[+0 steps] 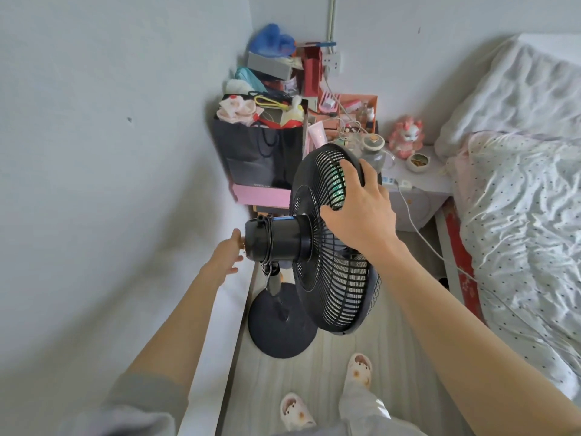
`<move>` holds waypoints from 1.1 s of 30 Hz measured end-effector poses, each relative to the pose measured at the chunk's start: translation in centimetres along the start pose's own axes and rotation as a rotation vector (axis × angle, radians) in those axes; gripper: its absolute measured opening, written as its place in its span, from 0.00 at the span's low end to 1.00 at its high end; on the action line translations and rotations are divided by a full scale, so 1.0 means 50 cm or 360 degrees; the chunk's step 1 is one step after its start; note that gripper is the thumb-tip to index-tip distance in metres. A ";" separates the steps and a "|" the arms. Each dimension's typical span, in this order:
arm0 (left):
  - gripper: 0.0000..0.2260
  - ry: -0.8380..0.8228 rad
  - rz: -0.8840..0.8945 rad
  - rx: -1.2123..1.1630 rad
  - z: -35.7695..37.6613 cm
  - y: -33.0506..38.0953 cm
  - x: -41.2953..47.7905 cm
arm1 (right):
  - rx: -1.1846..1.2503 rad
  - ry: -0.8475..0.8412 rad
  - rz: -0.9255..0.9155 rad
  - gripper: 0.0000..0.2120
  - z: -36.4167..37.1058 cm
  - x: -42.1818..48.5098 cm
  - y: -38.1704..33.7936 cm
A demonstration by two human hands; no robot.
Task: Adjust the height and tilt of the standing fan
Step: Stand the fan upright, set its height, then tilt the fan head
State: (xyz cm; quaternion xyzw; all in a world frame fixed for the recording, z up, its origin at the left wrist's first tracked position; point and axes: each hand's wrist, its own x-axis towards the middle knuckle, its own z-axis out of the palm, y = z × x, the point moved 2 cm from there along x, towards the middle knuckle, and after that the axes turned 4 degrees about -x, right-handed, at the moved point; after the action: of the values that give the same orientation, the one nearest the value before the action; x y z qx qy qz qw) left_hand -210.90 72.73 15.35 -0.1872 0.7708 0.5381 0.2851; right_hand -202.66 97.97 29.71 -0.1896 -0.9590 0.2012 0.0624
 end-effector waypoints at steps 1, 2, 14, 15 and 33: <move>0.20 0.0051 0.0046 0.0073 -0.005 0.018 0.002 | 0.0001 0.0008 -0.0010 0.39 0.001 -0.004 -0.002; 0.19 0.0100 0.0103 0.0141 -0.009 0.036 0.006 | -0.0002 0.0011 -0.0017 0.40 0.003 -0.006 -0.004; 0.31 0.0380 0.0515 0.1163 0.088 0.130 -0.074 | 0.0015 0.0000 -0.0012 0.40 -0.003 -0.027 0.007; 0.28 0.0411 0.0523 0.1243 0.093 0.137 -0.075 | 0.0013 0.0005 -0.0012 0.40 -0.004 -0.030 0.009; 0.06 0.0354 -0.0029 0.0212 0.023 0.134 0.032 | 0.0029 -0.0005 -0.0007 0.40 -0.003 -0.037 0.020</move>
State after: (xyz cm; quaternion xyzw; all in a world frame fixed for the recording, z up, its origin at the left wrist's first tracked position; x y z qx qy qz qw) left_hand -215.85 76.21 18.88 -0.2334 0.8300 0.4589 0.2146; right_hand -200.59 98.13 29.35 -0.1867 -0.9576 0.2102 0.0631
